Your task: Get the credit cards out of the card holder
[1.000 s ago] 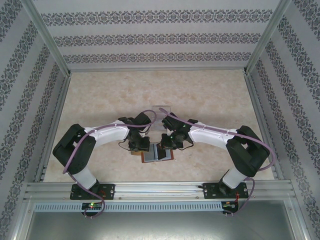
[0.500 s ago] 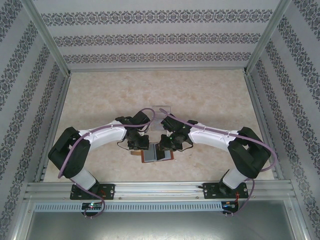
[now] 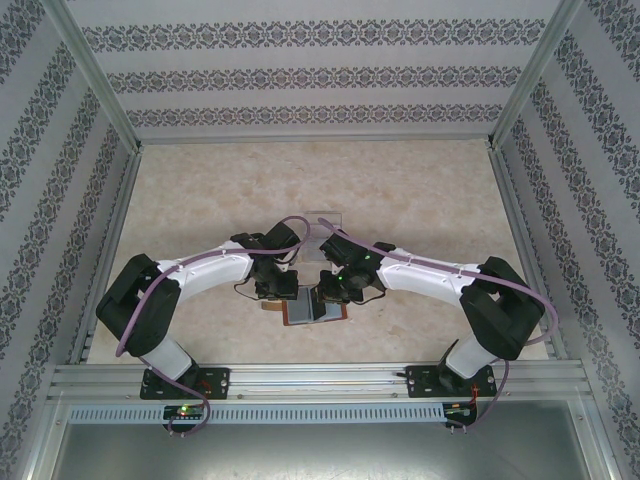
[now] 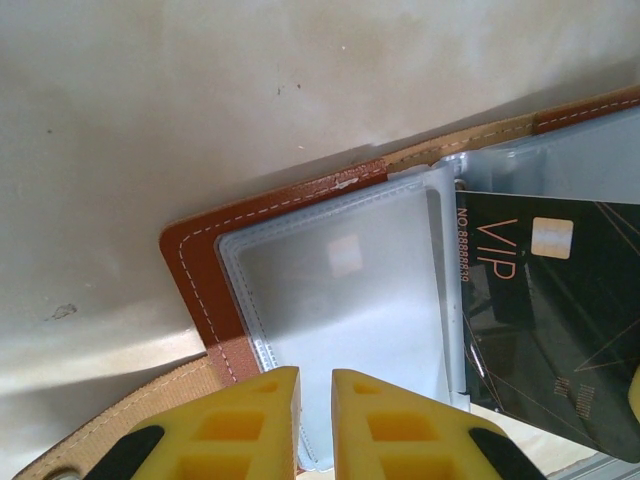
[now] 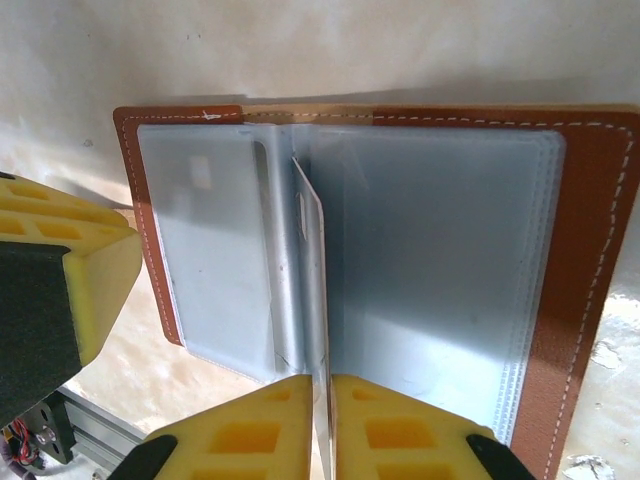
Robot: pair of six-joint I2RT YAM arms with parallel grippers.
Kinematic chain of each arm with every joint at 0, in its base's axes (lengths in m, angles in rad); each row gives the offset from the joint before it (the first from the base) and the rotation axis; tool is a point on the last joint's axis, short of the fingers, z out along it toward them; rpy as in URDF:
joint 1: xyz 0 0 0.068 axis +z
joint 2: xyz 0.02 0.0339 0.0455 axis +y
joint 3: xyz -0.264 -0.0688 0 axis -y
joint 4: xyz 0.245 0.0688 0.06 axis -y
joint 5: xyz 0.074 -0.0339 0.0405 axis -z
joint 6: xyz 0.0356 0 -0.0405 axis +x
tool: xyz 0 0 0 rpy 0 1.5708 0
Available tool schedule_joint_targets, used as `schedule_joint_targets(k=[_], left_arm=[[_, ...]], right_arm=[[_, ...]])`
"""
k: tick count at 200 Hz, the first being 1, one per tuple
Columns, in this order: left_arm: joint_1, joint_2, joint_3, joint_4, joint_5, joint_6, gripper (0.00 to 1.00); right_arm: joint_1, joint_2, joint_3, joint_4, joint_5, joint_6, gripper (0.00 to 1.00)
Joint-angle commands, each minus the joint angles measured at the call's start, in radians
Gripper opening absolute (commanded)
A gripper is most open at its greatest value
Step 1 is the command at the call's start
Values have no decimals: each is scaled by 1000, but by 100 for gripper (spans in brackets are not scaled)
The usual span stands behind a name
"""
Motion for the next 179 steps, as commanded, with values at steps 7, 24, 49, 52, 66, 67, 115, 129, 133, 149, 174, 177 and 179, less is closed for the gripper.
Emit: schedule_joint_targets(k=[7, 24, 49, 52, 66, 67, 115, 129, 133, 149, 174, 177, 179], left_arm=[[-8, -29, -14, -20, -4, 23, 16], [-8, -34, -18, -19, -4, 23, 16], [-8, -34, -8, -31, -4, 28, 16], [-8, -35, -7, -35, -4, 29, 16], [-9, -41, -9, -41, -15, 36, 16], [-8, -42, -9, -41, -16, 37, 16], [-8, -46, -4, -52, -17, 46, 16], [-7, -46, -5, -51, -19, 46, 16], [-8, -46, -4, -51, -17, 46, 16], [-7, -43, -4, -49, -14, 49, 16], [-7, -43, -5, -49, -17, 51, 16], [-7, -43, -5, -49, -17, 51, 16], [-7, -42, -5, -49, -18, 52, 16]], right_arm=[[10, -10, 5, 2, 5, 15, 14], [10, -9, 6, 7, 5, 15, 13], [10, 1, 15, 4, 3, 15, 13], [10, 3, 16, 4, 0, 13, 13], [9, 10, 19, 4, 0, 7, 13], [9, 10, 19, 3, 1, 7, 13], [10, 24, 11, 25, -4, 15, 13], [10, 25, 10, 25, -1, 17, 13], [10, 24, 10, 28, -1, 17, 13], [10, 26, 13, 32, -4, 15, 13], [10, 36, 13, 31, -1, 15, 12], [11, 37, 13, 32, -1, 15, 12], [11, 36, 12, 33, 0, 17, 12]])
